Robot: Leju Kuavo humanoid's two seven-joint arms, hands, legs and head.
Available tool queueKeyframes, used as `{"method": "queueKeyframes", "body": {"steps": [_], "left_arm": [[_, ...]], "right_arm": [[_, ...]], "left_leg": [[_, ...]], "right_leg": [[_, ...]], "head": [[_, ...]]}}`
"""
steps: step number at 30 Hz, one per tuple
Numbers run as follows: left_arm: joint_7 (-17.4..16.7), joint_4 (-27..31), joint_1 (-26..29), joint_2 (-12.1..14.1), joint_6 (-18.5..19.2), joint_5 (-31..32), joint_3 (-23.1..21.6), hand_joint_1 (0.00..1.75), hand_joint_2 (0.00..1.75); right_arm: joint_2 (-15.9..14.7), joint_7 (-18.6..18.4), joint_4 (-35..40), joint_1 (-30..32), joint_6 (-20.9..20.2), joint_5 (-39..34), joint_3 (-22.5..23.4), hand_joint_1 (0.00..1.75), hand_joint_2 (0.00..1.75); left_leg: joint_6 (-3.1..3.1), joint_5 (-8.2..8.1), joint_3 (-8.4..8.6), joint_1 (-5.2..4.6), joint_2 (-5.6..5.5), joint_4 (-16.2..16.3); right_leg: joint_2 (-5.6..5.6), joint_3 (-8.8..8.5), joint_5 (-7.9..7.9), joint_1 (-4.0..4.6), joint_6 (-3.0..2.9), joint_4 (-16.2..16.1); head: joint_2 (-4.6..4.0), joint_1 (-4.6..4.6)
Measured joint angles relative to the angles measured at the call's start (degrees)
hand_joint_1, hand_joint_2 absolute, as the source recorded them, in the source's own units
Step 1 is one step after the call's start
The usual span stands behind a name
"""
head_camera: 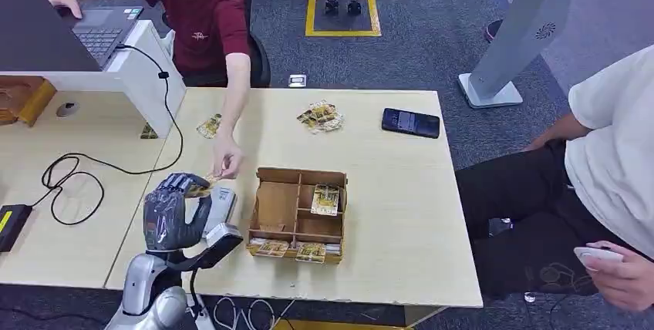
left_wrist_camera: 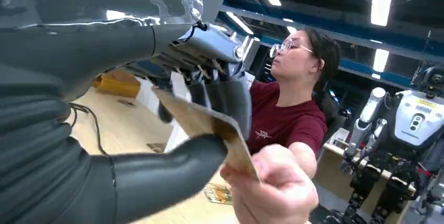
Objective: Pass the card to the sensor for recognition and then transmit it.
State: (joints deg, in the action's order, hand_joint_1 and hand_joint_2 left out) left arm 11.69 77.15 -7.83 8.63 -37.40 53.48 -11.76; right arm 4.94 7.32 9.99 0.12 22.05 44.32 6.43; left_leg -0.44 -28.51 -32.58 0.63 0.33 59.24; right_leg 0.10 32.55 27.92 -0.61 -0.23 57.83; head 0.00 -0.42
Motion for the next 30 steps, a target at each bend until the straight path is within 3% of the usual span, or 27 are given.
{"method": "queueKeyframes", "body": {"steps": [10, 12, 21, 30], "left_arm": [[1.31, 0.00, 0.03, 0.07, 0.78, -1.72, 0.00, 1.75, 1.75], [1.53, 0.00, 0.05, 0.04, 1.99, -3.81, 0.00, 1.75, 1.75], [-1.51, 1.40, 0.02, -1.75, 16.36, -24.49, 0.00, 1.75, 1.75], [-6.36, 1.29, -0.81, -2.45, 17.66, -29.64, 0.72, 1.75, 1.75]], "right_arm": [[0.00, -0.02, 0.00, 0.00, 0.02, 0.53, 0.00, 0.00, 1.75], [0.00, -0.02, 0.00, 0.01, 0.13, 0.50, 0.00, 0.00, 1.75], [0.04, -0.04, 0.00, 0.12, 1.36, 0.22, 0.59, 0.00, 1.75], [0.26, -0.07, -0.02, 0.28, 1.99, 0.35, 1.07, 0.00, 1.75]], "left_leg": [[0.00, 0.00, -0.01, 0.00, 0.00, 0.00], [0.00, 0.00, 0.00, 0.00, 0.00, 0.00], [0.00, 0.00, 0.00, -0.01, 0.00, 0.01], [0.00, 0.00, 0.00, 0.00, 0.00, 0.00]], "right_leg": [[0.00, 0.00, 0.00, 0.00, 0.00, 0.00], [0.00, 0.00, 0.00, 0.00, 0.00, 0.00], [0.00, 0.00, 0.00, 0.00, 0.00, 0.00], [0.00, 0.01, 0.00, 0.00, 0.00, 0.00]], "head": [[0.00, 0.00], [0.00, 0.00], [0.00, 0.00], [0.00, 0.00]]}}
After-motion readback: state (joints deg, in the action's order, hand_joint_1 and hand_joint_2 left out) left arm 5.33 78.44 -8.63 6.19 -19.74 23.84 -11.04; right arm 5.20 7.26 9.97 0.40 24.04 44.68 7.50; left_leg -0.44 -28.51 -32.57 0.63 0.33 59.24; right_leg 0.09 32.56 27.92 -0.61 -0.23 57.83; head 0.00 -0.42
